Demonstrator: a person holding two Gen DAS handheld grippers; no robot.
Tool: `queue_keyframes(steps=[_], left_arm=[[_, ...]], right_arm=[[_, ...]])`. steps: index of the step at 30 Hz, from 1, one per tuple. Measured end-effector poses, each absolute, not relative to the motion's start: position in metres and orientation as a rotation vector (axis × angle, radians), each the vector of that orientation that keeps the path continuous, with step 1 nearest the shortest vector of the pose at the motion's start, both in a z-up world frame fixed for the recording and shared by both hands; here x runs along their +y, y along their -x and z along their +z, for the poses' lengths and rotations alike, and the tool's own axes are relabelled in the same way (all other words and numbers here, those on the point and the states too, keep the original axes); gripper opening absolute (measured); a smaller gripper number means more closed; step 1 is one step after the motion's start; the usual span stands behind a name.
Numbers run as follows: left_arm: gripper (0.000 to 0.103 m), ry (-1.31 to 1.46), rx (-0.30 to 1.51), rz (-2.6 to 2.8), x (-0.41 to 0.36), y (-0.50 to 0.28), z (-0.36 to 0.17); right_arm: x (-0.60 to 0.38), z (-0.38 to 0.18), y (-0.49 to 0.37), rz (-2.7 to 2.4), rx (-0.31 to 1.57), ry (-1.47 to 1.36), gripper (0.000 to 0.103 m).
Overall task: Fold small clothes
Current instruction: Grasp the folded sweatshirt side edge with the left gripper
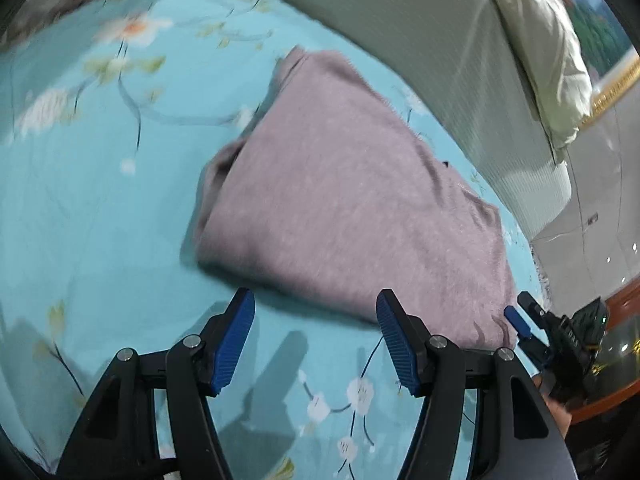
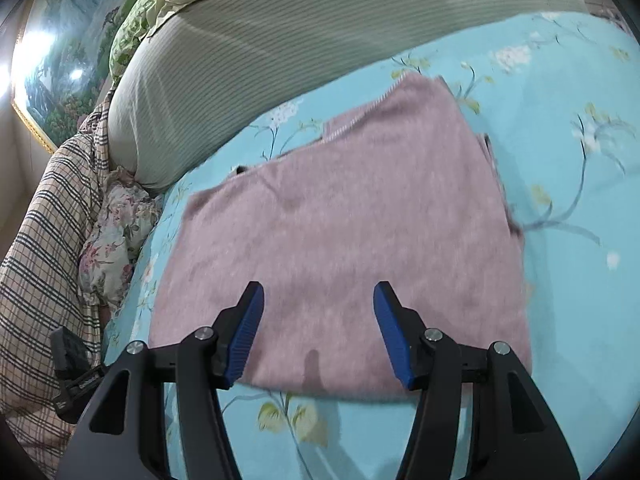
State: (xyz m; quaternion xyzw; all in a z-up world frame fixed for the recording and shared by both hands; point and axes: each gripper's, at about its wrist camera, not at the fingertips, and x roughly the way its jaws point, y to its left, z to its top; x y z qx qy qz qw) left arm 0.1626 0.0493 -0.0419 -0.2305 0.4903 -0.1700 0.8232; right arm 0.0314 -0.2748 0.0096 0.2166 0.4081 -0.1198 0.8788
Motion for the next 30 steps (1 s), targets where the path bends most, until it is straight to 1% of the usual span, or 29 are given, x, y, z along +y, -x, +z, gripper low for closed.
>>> queue_keyframes(steps=[6, 13, 23, 30], left_arm=[[0.064, 0.581, 1.064, -0.353, 0.05, -0.175, -0.059], [0.064, 0.707, 1.023, -0.281, 0.06, -0.208, -0.07], [0.063, 0.677, 0.989, -0.232, 0.062, -0.225, -0.067], [0.055, 0.626, 0.984, -0.208, 0.058, -0.228, -0.063]], right_arm=[[-0.263, 0.015, -0.026, -0.235, 0.844, -0.437, 0.058], [-0.264, 0.016, -0.028, -0.24, 0.839, -0.441, 0.058], [-0.28, 0.014, -0.043, -0.252, 0.842, -0.447, 0.058], [-0.293, 0.008, -0.051, -0.255, 0.854, -0.479, 0.058]])
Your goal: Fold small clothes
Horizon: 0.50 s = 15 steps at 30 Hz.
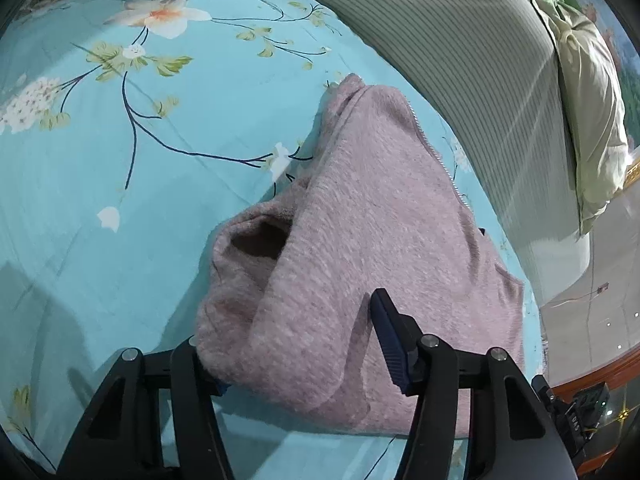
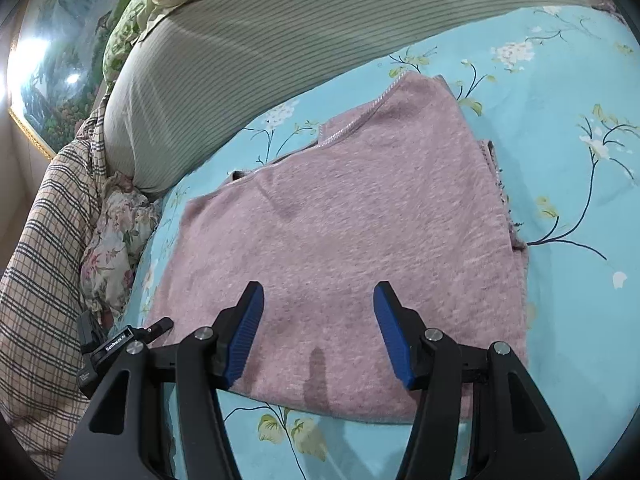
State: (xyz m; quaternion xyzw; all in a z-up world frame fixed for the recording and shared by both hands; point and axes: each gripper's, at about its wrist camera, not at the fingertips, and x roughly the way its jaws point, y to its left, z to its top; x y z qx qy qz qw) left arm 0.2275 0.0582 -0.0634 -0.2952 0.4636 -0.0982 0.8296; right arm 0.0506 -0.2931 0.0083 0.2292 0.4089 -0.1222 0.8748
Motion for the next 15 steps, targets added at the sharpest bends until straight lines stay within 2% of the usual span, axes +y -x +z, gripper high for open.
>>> queue_keyframes(steps=[2, 3, 4, 6, 15], left_arm=[[0.046, 0.617, 0.98, -0.195, 0.058, -0.228, -0.062], [0.036, 0.607, 0.98, -0.189, 0.059, -0.229, -0.062], [0.021, 0.602, 0.982, -0.197, 0.06, -0.229, -0.062], [0.012, 0.593, 0.984, -0.226, 0.058, -0.231, -0.059], [0.008, 0.281, 0.84, -0.354, -0.028, -0.213, 0.001]], right_arm=[[-0.296, 0.006, -0.052, -0.26, 0.861, -0.48, 0.058], [-0.297, 0.005, -0.052, -0.26, 0.862, -0.485, 0.058], [-0.299, 0.004, -0.052, -0.26, 0.864, -0.491, 0.058], [-0.302, 0.004, -0.054, -0.255, 0.869, -0.497, 0.058], [-0.316, 0.01, -0.069, -0.166, 0.889, -0.533, 0.058]])
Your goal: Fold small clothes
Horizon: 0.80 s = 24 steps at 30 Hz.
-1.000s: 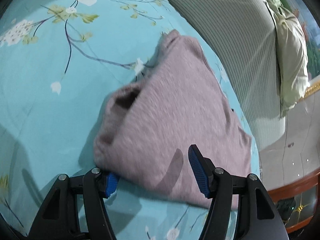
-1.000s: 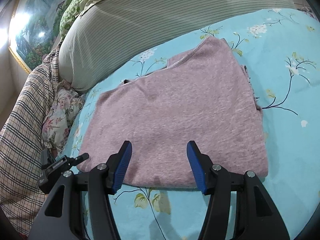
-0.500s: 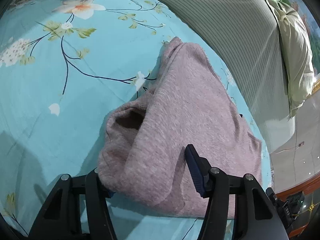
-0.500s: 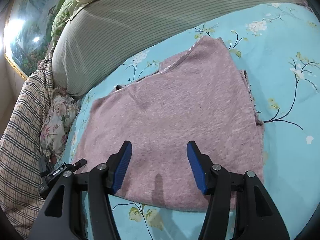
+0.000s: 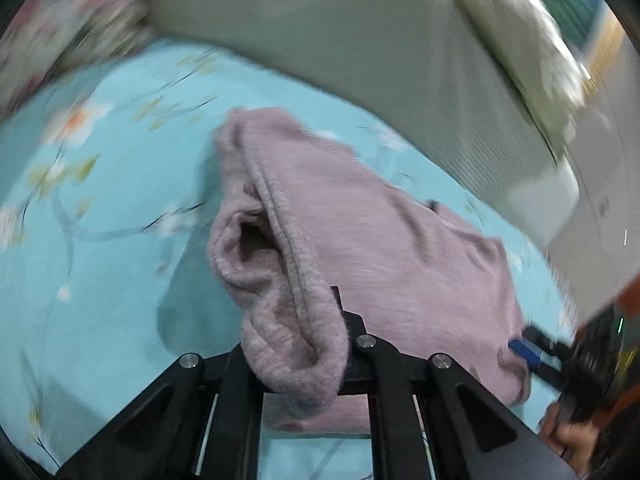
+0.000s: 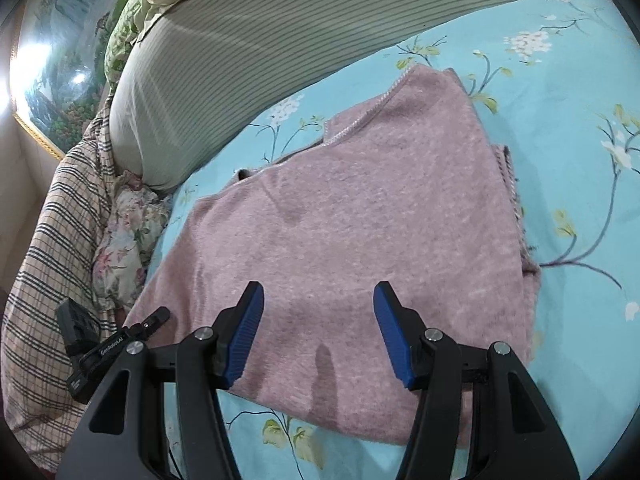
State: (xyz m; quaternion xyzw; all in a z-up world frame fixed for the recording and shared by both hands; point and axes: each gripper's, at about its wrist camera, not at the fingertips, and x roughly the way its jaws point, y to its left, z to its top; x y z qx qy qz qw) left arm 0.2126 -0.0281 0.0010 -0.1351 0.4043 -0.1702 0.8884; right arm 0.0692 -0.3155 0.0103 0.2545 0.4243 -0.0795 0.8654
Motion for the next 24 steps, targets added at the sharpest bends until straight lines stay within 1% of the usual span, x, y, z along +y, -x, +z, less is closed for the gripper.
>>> queue_keyframes(steps=[4, 10, 13, 16, 20, 24], left_arm=[[0.008, 0.108, 0.807, -0.403, -0.08, -0.202, 0.01], [0.008, -0.072, 0.813, -0.433, -0.129, -0.188, -0.008], [0.008, -0.113, 0.819, -0.445, -0.136, -0.183, -0.016], [0.008, -0.106, 0.833, -0.467, -0.134, -0.184, -0.02], [0.008, -0.128, 0.823, -0.483, -0.134, -0.184, -0.021], [0.008, -0.164, 0.82, -0.49, -0.14, -0.184, -0.025]], right_arm=[[-0.319, 0.011, -0.084, -0.149, 0.918, -0.529, 0.058], [-0.305, 0.002, -0.137, -0.018, 1.002, -0.531, 0.058], [-0.291, -0.008, -0.17, 0.053, 1.05, -0.517, 0.059], [-0.275, -0.028, -0.211, 0.12, 1.12, -0.511, 0.067], [-0.258, -0.049, -0.251, 0.166, 1.156, -0.516, 0.067], [-0.244, -0.051, -0.285, 0.177, 1.123, -0.454, 0.066]])
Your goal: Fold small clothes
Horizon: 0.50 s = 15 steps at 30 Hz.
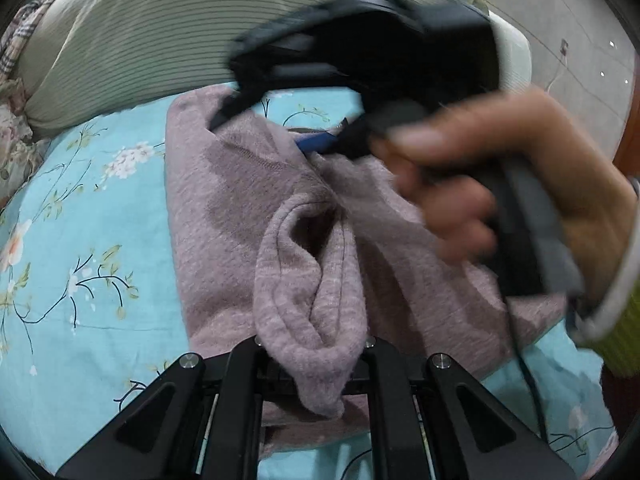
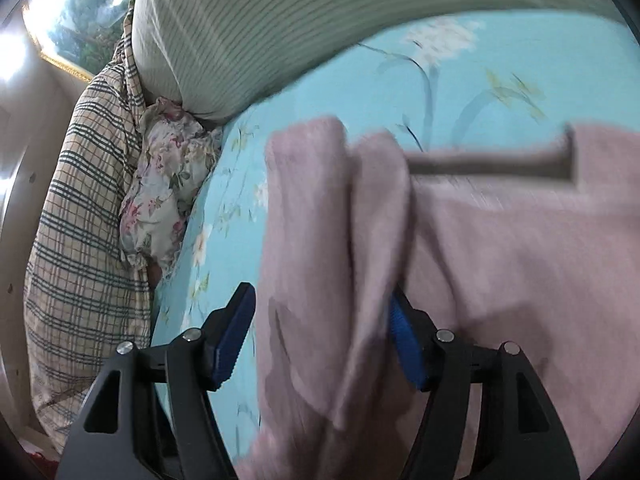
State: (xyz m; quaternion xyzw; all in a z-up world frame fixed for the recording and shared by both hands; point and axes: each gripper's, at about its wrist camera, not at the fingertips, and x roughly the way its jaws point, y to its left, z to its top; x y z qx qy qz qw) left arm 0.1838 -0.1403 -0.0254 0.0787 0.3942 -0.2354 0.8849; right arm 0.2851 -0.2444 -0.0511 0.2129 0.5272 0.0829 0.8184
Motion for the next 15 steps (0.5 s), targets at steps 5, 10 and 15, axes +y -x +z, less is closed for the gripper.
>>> queue_keyframes(steps=[5, 10, 15], left_arm=[[0.008, -0.168, 0.813, -0.492, -0.14, -0.182, -0.023], [0.008, -0.128, 0.819, -0.538, -0.141, -0.175, -0.007], [0.008, -0.083, 0.808, -0.644, -0.162, -0.164, 0.012]], right_arm=[[-0.244, -0.048, -0.303, 0.161, 1.111, -0.418, 0.015], [-0.262, -0.014, -0.274, 0.146, 1.029, -0.384, 0.013], [-0.307, 0.028, -0.232, 0.081, 0.955, -0.373, 0.013]])
